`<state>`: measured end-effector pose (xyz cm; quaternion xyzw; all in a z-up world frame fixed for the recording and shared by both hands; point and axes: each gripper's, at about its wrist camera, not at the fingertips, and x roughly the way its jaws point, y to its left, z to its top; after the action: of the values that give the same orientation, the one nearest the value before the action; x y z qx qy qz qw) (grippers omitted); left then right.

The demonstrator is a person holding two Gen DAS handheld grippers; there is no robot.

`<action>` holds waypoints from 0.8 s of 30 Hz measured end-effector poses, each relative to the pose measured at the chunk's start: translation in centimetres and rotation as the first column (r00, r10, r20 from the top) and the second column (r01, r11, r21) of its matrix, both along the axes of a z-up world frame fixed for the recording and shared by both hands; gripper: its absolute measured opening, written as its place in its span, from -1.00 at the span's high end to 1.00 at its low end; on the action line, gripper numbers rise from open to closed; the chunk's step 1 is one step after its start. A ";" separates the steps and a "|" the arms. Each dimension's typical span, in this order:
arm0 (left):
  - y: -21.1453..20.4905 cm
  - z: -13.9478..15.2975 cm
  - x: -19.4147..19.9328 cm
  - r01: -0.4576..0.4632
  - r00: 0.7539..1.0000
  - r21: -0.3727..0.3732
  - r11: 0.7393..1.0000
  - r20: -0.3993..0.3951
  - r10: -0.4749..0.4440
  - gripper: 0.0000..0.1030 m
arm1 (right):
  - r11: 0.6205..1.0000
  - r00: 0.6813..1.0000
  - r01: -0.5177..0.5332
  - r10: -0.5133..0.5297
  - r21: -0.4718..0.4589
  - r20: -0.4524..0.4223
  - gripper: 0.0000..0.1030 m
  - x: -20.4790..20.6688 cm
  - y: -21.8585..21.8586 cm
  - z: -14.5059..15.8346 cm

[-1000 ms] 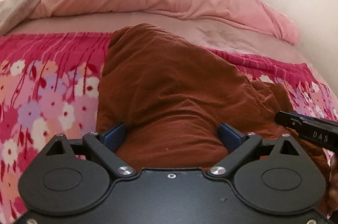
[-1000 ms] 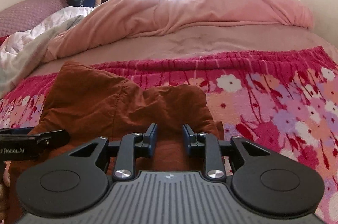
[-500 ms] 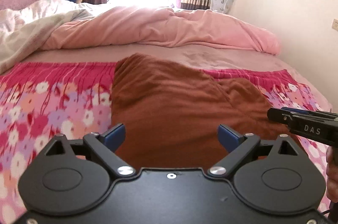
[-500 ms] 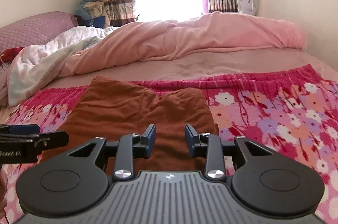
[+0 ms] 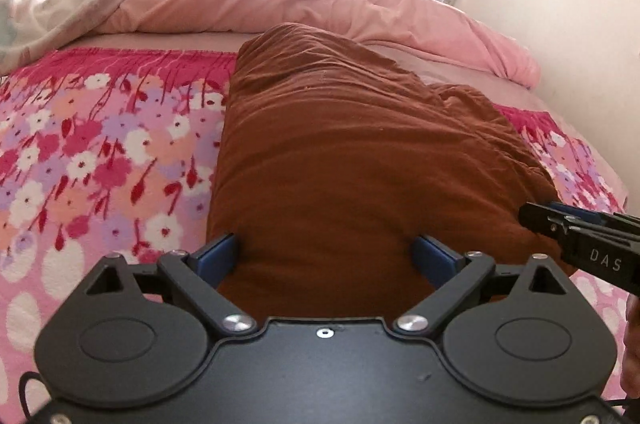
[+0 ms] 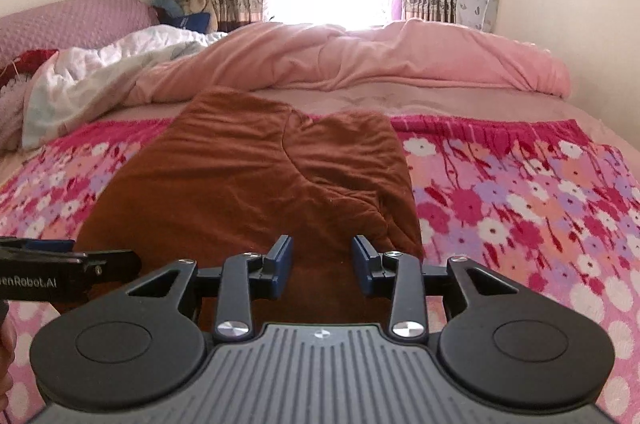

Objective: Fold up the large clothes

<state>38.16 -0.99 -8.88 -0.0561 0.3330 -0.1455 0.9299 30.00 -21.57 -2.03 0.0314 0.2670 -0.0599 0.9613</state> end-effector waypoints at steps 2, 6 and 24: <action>-0.2 -0.1 0.0 0.003 1.000 0.013 1.000 0.008 -0.003 -0.91 | 1.000 1.000 -0.002 0.002 0.002 -0.006 0.19 0.0 -0.1 -0.6; -0.2 0.4 -0.3 0.002 1.000 0.016 1.000 0.009 -0.002 -0.90 | 1.000 1.000 0.005 -0.005 -0.002 0.006 0.19 -0.6 0.2 -0.9; -1.4 0.8 -3.8 0.049 0.997 0.007 0.999 0.055 -0.049 -0.87 | 0.999 0.999 0.036 -0.036 -0.003 0.041 0.13 -3.8 0.6 -0.3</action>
<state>34.38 -2.40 -8.08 -0.0411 0.3088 -0.1687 0.9351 26.15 -20.95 -2.34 0.0354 0.2466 -0.0769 0.9654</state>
